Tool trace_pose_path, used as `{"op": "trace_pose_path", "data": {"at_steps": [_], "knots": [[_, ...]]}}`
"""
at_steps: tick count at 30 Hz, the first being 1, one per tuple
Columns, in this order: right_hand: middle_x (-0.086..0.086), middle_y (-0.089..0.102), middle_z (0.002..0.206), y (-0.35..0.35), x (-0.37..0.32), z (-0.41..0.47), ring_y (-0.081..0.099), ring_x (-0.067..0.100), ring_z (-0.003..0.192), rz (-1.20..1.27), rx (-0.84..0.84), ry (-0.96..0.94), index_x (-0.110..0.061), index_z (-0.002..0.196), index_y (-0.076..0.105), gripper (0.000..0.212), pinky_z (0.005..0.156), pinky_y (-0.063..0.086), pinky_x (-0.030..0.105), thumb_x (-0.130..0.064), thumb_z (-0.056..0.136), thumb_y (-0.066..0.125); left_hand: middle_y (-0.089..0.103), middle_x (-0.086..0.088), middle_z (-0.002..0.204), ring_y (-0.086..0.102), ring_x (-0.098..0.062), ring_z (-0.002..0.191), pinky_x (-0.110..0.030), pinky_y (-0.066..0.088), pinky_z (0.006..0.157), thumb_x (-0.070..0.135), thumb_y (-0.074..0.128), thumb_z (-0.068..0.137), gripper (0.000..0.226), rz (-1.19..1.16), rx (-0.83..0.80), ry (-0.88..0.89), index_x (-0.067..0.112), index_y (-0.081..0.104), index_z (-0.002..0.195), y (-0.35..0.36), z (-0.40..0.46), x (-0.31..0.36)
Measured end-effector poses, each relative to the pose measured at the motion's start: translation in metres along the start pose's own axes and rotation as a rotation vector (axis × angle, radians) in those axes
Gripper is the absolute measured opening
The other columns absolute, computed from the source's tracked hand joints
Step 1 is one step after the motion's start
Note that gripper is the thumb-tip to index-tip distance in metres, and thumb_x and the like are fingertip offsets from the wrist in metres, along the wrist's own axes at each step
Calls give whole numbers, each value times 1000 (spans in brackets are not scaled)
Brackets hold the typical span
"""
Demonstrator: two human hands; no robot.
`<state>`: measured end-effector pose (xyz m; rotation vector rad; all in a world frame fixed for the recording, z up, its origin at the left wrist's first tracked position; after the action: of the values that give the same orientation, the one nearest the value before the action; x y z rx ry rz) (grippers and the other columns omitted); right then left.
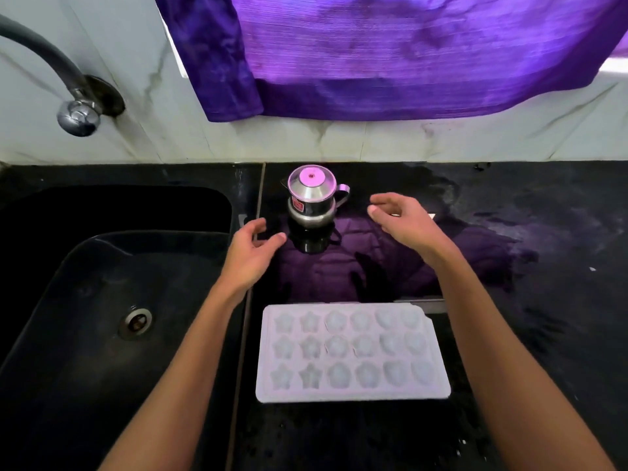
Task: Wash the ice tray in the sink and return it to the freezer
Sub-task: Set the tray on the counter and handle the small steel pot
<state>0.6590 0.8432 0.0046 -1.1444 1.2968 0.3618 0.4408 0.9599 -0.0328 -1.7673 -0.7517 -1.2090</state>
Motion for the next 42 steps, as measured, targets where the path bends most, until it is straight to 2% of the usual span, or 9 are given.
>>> {"op": "trace_pose_path", "data": {"at_steps": [4,9,14,22,27,30,35,38,42], "knots": [[-3,54,120,23,-11,35,51,7,109,58,-48,0,-12,134,47,50,86,39,16,-38,92,56,35,-9,152,39,-16,135,-23,34,103,29,69,85,77,-103,-7,-36,5,31,147,22,38,11],[2,64,100,47,1,58,58,8,86,140,-127,30,-13,113,57,42,69,50,14,-47,88,57,52,3,141,47,-11,131,-34,36,111,62,75,65,93,-117,-117,-3,18,44,141,36,65,10],[9,53,88,50,9,64,52,19,88,318,-198,68,-12,87,47,34,100,41,55,-40,84,64,62,10,124,58,0,114,-13,46,91,27,70,82,57,-212,-161,70,16,49,134,48,66,3],[10,52,78,39,-2,44,47,24,73,312,-214,1,-11,83,49,50,80,50,52,-55,72,70,58,10,128,54,2,118,-16,44,97,24,67,86,56,-276,-158,109,18,44,136,54,54,7],[12,50,84,19,-12,5,44,24,87,373,-169,-11,-9,86,50,47,88,33,74,-49,71,69,56,17,129,52,6,119,-19,43,101,25,64,89,56,-303,-190,179,24,41,139,58,19,26],[6,55,75,1,-13,-24,53,19,78,333,-80,-35,-5,76,51,55,89,44,65,-53,64,75,56,12,133,52,-2,123,-32,41,107,37,66,84,65,-321,-215,205,24,39,142,66,-12,34],[14,64,78,-36,-11,-82,60,22,74,196,23,-92,9,85,52,72,87,51,55,-50,57,81,57,12,131,55,0,119,-23,46,100,33,61,89,58,-401,-304,235,26,38,142,90,-68,50],[20,68,84,-55,-4,-115,64,29,71,82,100,-109,6,84,53,73,76,55,44,-52,52,83,57,12,132,55,0,119,-21,47,99,35,57,89,57,-429,-358,229,27,38,142,108,-95,53],[17,61,65,-76,12,-149,51,13,58,15,190,-91,4,73,48,67,56,44,27,-51,54,80,57,10,132,54,-1,121,-23,45,101,26,55,95,47,-465,-418,189,25,41,139,135,-124,51]]}}
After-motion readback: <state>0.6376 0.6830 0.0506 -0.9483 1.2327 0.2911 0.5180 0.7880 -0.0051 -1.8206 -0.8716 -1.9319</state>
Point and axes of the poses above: each hand's wrist, its own z-axis towards the middle knuckle, its own y-axis out of the palm, x = y × z, the point moved 1 cm from there along z, towards the middle knuckle
